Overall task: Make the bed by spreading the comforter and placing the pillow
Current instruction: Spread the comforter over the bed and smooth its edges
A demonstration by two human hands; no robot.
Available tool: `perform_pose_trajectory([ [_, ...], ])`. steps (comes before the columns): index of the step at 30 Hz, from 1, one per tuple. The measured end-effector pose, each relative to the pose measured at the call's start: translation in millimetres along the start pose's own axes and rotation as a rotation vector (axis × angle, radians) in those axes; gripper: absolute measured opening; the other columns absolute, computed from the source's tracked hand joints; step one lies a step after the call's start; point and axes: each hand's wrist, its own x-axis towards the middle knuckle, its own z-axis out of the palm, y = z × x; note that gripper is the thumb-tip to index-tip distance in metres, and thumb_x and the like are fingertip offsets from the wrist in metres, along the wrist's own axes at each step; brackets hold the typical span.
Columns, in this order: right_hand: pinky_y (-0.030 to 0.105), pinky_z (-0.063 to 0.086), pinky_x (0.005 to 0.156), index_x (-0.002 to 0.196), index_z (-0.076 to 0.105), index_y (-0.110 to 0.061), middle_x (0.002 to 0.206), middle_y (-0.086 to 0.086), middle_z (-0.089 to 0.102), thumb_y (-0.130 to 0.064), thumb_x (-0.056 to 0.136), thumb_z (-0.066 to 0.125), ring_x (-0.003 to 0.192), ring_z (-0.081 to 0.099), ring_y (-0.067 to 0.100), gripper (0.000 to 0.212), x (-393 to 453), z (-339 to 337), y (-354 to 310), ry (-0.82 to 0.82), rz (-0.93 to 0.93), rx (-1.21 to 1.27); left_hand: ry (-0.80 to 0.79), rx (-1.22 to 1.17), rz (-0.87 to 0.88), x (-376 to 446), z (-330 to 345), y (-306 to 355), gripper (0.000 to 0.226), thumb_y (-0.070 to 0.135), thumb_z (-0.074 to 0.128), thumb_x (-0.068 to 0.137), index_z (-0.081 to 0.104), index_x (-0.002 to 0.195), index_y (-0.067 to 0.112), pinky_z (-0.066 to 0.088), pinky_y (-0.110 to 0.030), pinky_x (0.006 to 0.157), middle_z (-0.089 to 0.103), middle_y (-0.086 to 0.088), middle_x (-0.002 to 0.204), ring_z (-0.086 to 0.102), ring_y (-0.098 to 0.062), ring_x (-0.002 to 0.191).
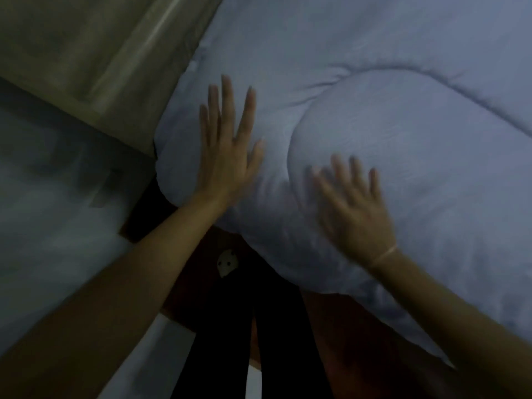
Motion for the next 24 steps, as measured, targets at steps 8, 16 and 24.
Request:
perform_pose_trajectory([
  [8, 0.053, 0.016, 0.114, 0.15, 0.021, -0.019, 0.156, 0.015, 0.019, -0.05, 0.095, 0.029, 0.143, 0.019, 0.035, 0.063, -39.2, 40.5, 2.4, -0.074, 0.237, -0.055, -0.169, 0.295, 0.055, -18.8, 37.2, -17.9, 0.063, 0.051, 0.027, 0.098, 0.015, 0.15, 0.017, 0.012, -0.053, 0.116, 0.017, -0.012, 0.156, 0.014, -0.031, 0.144],
  [16, 0.047, 0.009, 0.118, 0.143, 0.039, -0.024, 0.153, 0.007, 0.031, -0.029, 0.075, 0.057, 0.138, 0.035, 0.031, 0.07, -163.6, 33.5, -13.4, -0.362, -0.088, -0.085, -0.379, 0.253, 0.022, -39.1, 6.6, -9.9, 0.073, 0.055, 0.027, 0.093, 0.01, 0.15, 0.013, 0.018, -0.058, 0.112, 0.013, -0.017, 0.156, 0.014, -0.037, 0.143],
  [24, 0.052, 0.041, 0.102, 0.143, 0.032, -0.025, 0.142, 0.013, 0.047, -0.043, 0.066, 0.054, 0.132, 0.031, 0.033, 0.082, -199.4, -95.9, 12.0, -0.247, 0.598, 0.074, -0.514, 0.102, 0.035, -37.2, -57.6, 84.0, 0.088, 0.061, 0.036, 0.081, 0.004, 0.149, 0.015, 0.012, -0.061, 0.113, 0.003, -0.019, 0.157, 0.007, -0.039, 0.143],
])
